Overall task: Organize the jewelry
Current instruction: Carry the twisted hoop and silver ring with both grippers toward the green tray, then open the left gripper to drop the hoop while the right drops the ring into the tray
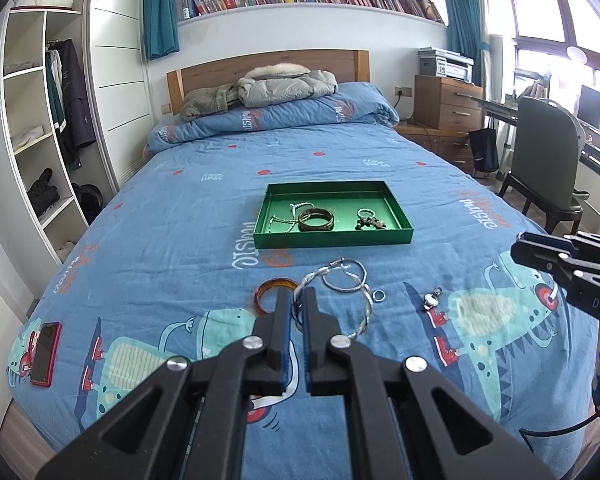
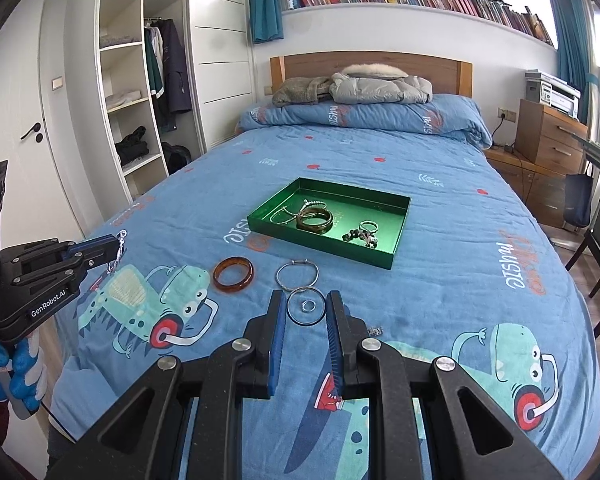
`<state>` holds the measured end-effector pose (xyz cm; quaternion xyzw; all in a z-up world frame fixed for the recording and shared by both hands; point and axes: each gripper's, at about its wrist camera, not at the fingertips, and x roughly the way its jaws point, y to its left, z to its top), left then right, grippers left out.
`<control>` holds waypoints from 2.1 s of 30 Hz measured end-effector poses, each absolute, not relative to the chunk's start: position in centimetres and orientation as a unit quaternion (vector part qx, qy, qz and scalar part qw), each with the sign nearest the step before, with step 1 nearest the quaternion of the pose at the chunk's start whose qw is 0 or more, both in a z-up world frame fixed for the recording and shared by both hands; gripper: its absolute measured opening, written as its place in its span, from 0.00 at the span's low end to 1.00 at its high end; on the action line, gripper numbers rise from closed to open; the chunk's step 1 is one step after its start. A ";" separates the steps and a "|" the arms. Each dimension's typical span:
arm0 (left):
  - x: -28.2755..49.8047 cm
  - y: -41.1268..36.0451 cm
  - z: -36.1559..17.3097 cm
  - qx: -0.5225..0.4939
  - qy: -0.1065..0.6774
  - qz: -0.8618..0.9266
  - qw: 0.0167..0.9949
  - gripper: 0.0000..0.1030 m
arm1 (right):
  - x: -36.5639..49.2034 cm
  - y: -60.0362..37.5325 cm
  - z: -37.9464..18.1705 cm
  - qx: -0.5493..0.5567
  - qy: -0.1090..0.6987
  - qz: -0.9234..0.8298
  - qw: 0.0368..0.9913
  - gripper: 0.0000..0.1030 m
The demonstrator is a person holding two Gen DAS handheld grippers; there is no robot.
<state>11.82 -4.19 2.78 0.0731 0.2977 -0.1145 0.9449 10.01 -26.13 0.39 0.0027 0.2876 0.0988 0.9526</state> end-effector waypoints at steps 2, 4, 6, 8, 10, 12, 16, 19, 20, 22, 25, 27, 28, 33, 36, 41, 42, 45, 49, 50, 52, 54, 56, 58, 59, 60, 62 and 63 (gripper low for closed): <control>12.4 -4.1 2.8 0.072 0.299 -0.115 0.945 0.04 | 10.5 -26.2 0.5 0.003 0.286 0.098 0.953 0.19; 13.1 -4.1 2.9 0.071 0.300 -0.115 0.944 0.04 | 11.1 -26.2 0.8 0.002 0.286 0.098 0.953 0.19; 13.7 -4.1 2.9 0.073 0.300 -0.114 0.944 0.04 | 11.7 -26.2 1.1 0.002 0.283 0.098 0.954 0.19; 14.3 -4.1 2.9 0.075 0.301 -0.113 0.944 0.04 | 12.3 -26.3 1.5 0.002 0.280 0.099 0.955 0.19; 14.9 -4.1 2.9 0.077 0.302 -0.113 0.944 0.04 | 12.8 -26.4 1.9 0.003 0.275 0.099 0.956 0.19; 15.6 -4.2 2.8 0.079 0.302 -0.111 0.943 0.04 | 13.6 -26.4 2.1 0.003 0.272 0.100 0.957 0.19; 17.9 -4.3 2.6 0.081 0.305 -0.108 0.943 0.04 | 15.6 -26.7 2.6 0.004 0.268 0.099 0.958 0.19; 20.5 -4.3 2.9 0.078 0.304 -0.103 0.944 0.04 | 17.8 -27.3 3.4 0.004 0.263 0.095 0.960 0.19; 21.5 -4.3 3.2 0.079 0.302 -0.101 0.945 0.04 | 18.6 -27.5 3.9 0.003 0.260 0.092 0.961 0.19; 23.9 -4.3 3.9 0.081 0.297 -0.097 0.946 0.04 | 20.5 -28.0 4.9 0.001 0.252 0.087 0.964 0.19; 27.9 -4.7 4.9 0.078 0.295 -0.097 0.947 0.04 | 23.9 -28.8 6.4 -0.002 0.239 0.075 0.968 0.19; 30.8 -5.3 5.0 0.077 0.297 -0.097 0.947 0.04 | 26.4 -29.2 6.9 -0.002 0.235 0.068 0.970 0.19; 32.4 -5.7 4.8 0.075 0.302 -0.099 0.945 0.04 | 27.7 -29.5 6.9 0.001 0.234 0.066 0.970 0.19; 40.6 -8.0 2.5 0.050 0.346 -0.112 0.930 0.04 | 34.8 -30.9 5.0 0.030 0.260 0.065 0.963 0.19; 44.8 -9.6 0.7 0.042 0.367 -0.119 0.922 0.04 | 39.0 -31.2 2.3 0.035 0.290 0.066 0.954 0.19; 50.1 -13.0 -2.8 0.054 0.393 -0.133 0.908 0.04 | 44.7 -31.5 -2.5 0.042 0.335 0.066 0.939 0.19; 51.0 -13.6 -3.5 0.057 0.401 -0.136 0.904 0.04 | 45.6 -31.5 -3.4 0.043 0.343 0.066 0.936 0.19; 53.6 -15.4 -6.0 0.064 0.429 -0.138 0.890 0.04 | 48.2 -31.6 -6.0 0.035 0.373 0.062 0.925 0.19; 56.1 -17.0 -9.0 0.074 0.462 -0.133 0.874 0.04 | 50.9 -32.0 -9.3 0.034 0.420 0.065 0.905 0.19; 56.6 -17.3 -9.6 0.080 0.468 -0.129 0.870 0.04 | 51.3 -32.2 -10.0 0.035 0.431 0.068 0.899 0.19; 57.8 -17.8 -10.8 0.090 0.486 -0.117 0.861 0.04 | 52.3 -32.3 -11.2 0.028 0.451 0.068 0.890 0.19; 58.7 -17.9 -11.8 0.098 0.501 -0.102 0.854 0.04 | 53.0 -32.4 -12.1 0.021 0.468 0.068 0.881 0.19; 59.6 -17.7 -12.8 0.102 0.512 -0.089 0.849 0.04 | 53.3 -32.4 -12.6 0.010 0.478 0.065 0.876 0.19; 60.2 -17.3 -13.1 0.102 0.513 -0.079 0.849 0.04 | 53.5 -32.4 -12.9 0.002 0.482 0.066 0.874 0.19; 60.5 -17.1 -13.3 0.097 0.516 -0.076 0.848 0.04 | 53.6 -32.3 -13.2 -0.003 0.484 0.066 0.873 0.19; 60.7 -16.8 -13.4 0.095 0.515 -0.073 0.849 0.04 | 53.7 -32.3 -13.3 -0.009 0.485 0.063 0.872 0.20; 61.1 -16.4 -13.5 0.100 0.509 -0.061 0.853 0.04 | 53.7 -32.1 -13.4 -0.016 0.484 0.063 0.873 0.20; 61.5 -16.1 -13.5 0.100 0.508 -0.054 0.854 0.05 | 53.7 -32.1 -13.4 -0.017 0.484 0.062 0.873 0.20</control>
